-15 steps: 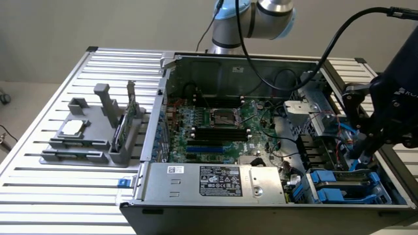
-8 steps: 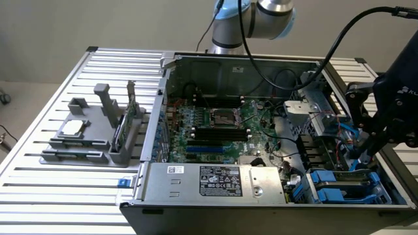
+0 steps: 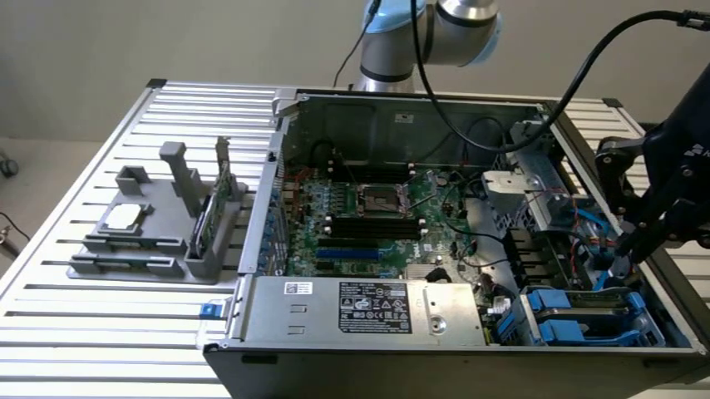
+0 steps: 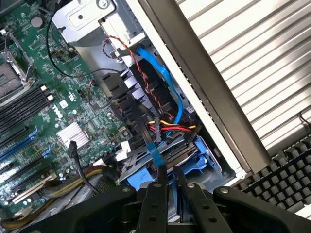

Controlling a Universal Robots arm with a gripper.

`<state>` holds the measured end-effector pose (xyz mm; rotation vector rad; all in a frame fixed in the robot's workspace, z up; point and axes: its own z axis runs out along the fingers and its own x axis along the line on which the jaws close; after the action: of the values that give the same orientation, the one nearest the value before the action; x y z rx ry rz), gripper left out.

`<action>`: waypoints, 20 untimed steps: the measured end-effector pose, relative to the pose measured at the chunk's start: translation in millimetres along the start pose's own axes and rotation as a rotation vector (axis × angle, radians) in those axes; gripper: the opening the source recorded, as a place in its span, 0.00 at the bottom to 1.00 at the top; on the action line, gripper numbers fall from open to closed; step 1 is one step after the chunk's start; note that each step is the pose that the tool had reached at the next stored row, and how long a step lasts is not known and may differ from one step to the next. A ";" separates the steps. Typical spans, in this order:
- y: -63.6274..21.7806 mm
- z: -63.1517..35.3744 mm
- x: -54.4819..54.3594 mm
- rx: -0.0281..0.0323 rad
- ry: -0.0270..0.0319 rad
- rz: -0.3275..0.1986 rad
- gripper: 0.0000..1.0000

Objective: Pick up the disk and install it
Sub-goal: 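Insert the first disk wire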

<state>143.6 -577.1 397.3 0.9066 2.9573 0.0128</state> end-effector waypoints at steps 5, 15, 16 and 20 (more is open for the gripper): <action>4.3 0.3 -4.5 0.0006 -0.0003 0.016 0.19; 8.9 13.8 -11.7 0.0026 -0.0013 0.062 0.19; 9.1 15.5 -12.1 0.0029 -0.0015 0.066 0.19; 10.4 23.0 -14.3 0.0034 -0.0017 0.079 0.19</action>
<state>162.4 -576.6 375.1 1.0229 2.9189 0.0100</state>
